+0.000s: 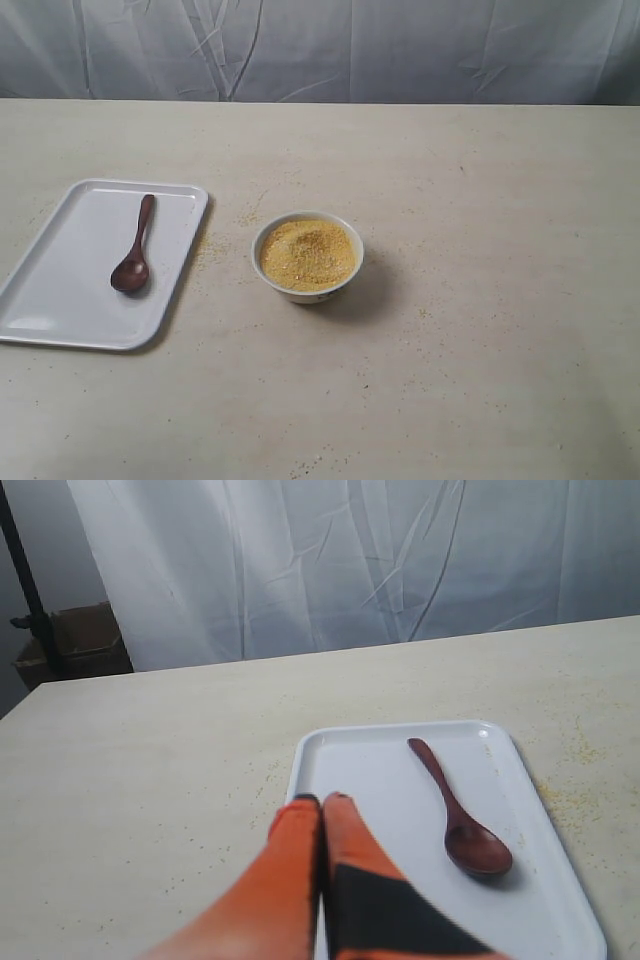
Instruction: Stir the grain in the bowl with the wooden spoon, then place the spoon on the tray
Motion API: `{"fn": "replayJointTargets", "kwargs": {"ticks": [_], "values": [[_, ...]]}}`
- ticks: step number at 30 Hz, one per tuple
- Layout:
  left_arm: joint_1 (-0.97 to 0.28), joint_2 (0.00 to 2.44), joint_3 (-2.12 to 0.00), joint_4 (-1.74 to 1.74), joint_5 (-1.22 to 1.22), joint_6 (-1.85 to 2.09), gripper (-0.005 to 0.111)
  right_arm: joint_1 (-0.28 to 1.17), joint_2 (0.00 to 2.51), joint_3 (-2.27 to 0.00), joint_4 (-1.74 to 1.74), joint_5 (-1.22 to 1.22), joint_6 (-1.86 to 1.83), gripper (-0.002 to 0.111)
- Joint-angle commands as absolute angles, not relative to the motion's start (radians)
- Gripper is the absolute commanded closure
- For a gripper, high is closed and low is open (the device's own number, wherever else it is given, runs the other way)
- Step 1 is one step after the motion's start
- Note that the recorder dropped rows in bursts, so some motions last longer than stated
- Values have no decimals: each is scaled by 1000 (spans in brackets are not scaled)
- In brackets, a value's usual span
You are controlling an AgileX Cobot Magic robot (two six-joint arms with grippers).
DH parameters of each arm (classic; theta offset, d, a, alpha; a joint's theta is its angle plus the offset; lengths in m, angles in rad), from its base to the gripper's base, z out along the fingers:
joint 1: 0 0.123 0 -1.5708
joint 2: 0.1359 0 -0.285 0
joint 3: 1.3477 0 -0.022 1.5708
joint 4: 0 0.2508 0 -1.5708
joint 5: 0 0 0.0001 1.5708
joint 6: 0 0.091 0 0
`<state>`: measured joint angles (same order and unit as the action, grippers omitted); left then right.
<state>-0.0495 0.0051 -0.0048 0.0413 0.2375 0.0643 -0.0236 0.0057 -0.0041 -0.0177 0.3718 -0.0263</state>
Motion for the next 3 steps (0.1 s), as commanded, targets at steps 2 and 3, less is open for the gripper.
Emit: {"fn": "replayJointTargets", "kwargs": {"ticks": [2, 3], "values": [[-56, 0, 0, 43, 238, 64, 107, -30, 0, 0, -15, 359, -28, 108], [-56, 0, 0, 43, 238, 64, 107, -30, 0, 0, -15, 359, -28, 108]]}}
